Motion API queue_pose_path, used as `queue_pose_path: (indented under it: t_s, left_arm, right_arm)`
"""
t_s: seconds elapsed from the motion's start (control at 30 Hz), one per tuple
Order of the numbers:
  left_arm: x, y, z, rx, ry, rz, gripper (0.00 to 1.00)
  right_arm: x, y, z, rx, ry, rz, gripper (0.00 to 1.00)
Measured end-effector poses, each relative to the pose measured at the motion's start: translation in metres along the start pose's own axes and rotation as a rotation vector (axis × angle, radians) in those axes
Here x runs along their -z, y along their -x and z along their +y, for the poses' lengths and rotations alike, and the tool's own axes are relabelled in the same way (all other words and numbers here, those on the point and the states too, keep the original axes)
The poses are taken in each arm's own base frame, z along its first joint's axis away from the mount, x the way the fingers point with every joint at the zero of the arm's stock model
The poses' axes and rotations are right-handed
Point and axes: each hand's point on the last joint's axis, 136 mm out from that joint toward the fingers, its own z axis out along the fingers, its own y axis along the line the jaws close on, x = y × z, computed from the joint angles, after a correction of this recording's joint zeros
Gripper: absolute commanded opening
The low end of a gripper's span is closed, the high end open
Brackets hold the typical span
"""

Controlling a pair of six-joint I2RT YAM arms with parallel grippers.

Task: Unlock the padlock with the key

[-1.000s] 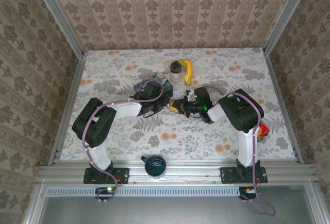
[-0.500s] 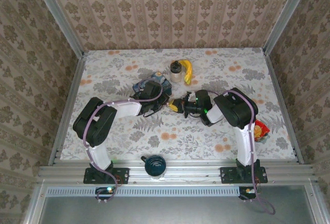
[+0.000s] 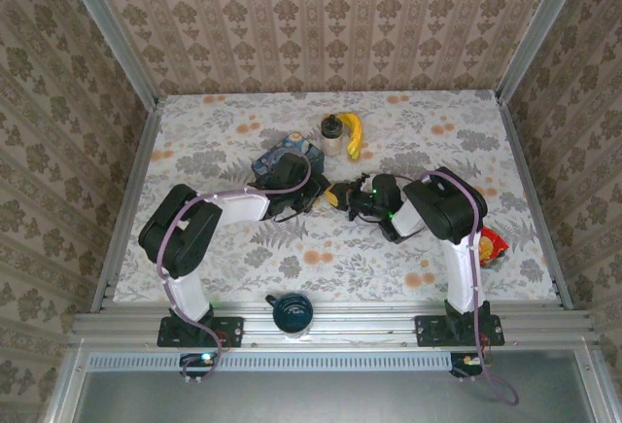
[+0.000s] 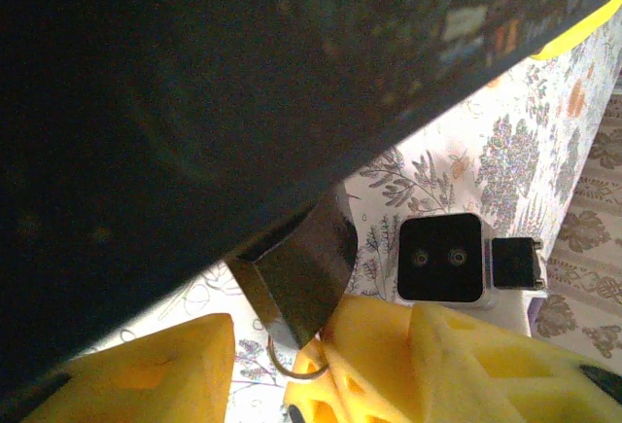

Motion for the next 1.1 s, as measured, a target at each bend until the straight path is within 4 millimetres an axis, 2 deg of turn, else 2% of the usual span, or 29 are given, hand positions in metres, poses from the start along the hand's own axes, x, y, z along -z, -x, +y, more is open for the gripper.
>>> queue_pose_path:
  t_s: [0.2, 0.37, 0.4, 0.53, 0.8, 0.93, 1.0, 1.1]
  left_arm:
    - [0.005, -0.004, -0.001, -0.014, 0.004, 0.018, 0.79]
    - [0.03, -0.035, -0.02, -0.13, -0.023, 0.098, 0.99]
    - [0.038, -0.04, -0.026, -0.159, -0.034, 0.102, 1.0]
    - [0.066, -0.036, -0.047, -0.249, -0.075, 0.063, 1.0]
    - [0.12, -0.01, -0.087, -0.484, -0.094, -0.128, 1.0]
    - [0.136, 0.01, -0.096, -0.581, -0.051, -0.224, 1.0]
    - [0.138, 0.02, -0.093, -0.596, -0.026, -0.255, 1.0]
    - [0.136, 0.029, -0.085, -0.582, 0.008, -0.272, 0.93]
  right_arm:
    - [0.002, 0.006, 0.0, 0.0, 0.011, -0.04, 0.0]
    - [0.002, 0.014, 0.002, -0.003, 0.018, -0.087, 0.02]
    - [0.002, 0.015, 0.002, -0.004, 0.019, -0.092, 0.03]
    - [0.003, 0.017, 0.002, -0.004, 0.021, -0.104, 0.04]
    - [0.002, 0.016, 0.002, -0.002, 0.022, -0.11, 0.04]
    - [-0.001, 0.015, 0.003, 0.001, 0.021, -0.111, 0.04]
    - [-0.002, 0.015, 0.002, 0.003, 0.013, -0.11, 0.04]
    - [-0.004, 0.013, 0.001, 0.013, 0.002, -0.108, 0.04]
